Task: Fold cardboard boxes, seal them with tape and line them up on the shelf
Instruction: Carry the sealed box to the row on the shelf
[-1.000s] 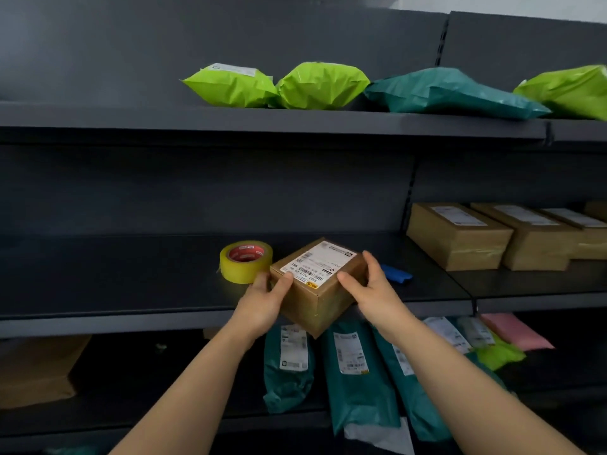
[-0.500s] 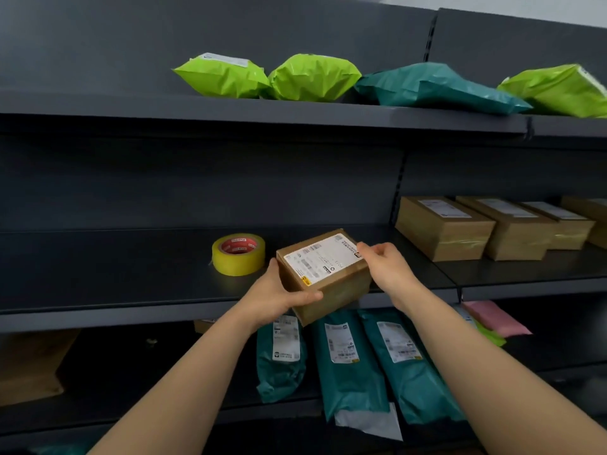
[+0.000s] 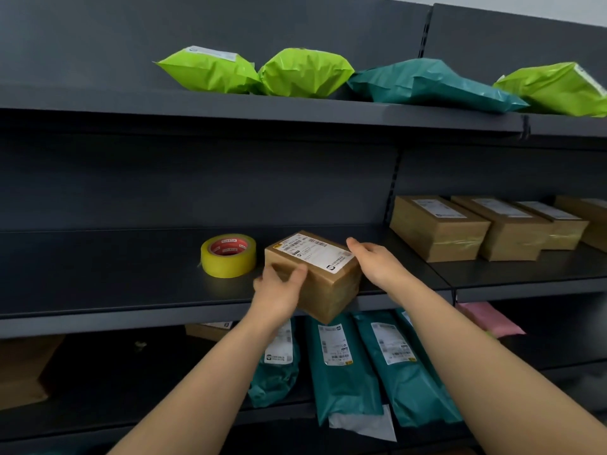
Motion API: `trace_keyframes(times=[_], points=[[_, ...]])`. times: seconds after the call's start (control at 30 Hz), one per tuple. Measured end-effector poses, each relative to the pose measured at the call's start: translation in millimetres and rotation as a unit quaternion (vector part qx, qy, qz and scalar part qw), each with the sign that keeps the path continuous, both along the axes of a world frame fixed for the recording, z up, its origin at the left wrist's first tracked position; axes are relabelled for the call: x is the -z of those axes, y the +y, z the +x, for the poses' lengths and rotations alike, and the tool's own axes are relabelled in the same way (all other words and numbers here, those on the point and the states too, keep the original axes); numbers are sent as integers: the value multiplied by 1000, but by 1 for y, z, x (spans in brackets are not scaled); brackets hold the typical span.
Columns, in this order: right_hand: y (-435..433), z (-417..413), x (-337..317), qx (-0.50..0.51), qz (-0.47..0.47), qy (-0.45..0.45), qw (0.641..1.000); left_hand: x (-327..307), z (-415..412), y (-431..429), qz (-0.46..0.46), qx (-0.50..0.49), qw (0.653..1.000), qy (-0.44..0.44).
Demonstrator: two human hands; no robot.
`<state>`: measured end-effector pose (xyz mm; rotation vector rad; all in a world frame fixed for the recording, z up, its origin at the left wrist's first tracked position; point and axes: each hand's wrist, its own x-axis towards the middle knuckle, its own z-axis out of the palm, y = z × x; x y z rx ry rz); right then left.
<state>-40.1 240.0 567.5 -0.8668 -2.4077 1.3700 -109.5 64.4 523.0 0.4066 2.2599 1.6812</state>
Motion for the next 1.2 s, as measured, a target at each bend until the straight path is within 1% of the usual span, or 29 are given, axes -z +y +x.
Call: trace_keyframes(times=[0.1, 0.3, 0.5, 0.63, 0.77, 1.03, 1.2], points=[[-1, -1, 2, 3, -28, 10, 1000, 4, 15, 8, 54, 35, 997, -31], [-2, 10, 11, -3, -82, 45, 996, 13, 17, 3, 119, 59, 990, -42], [-5, 45, 22, 12, -134, 124, 983, 2, 35, -1, 216, 66, 973, -39], [4, 84, 18, 56, -196, 178, 963, -8, 59, 13, 208, 87, 972, -70], [20, 133, 17, 100, -215, 202, 950, -14, 93, 41, 193, 118, 971, -76], [81, 265, 20, 184, -201, 219, 937, -18, 201, 129, 172, 185, 964, -89], [135, 365, 24, 201, -183, 216, 938, -17, 295, 198, 159, 208, 959, -105]])
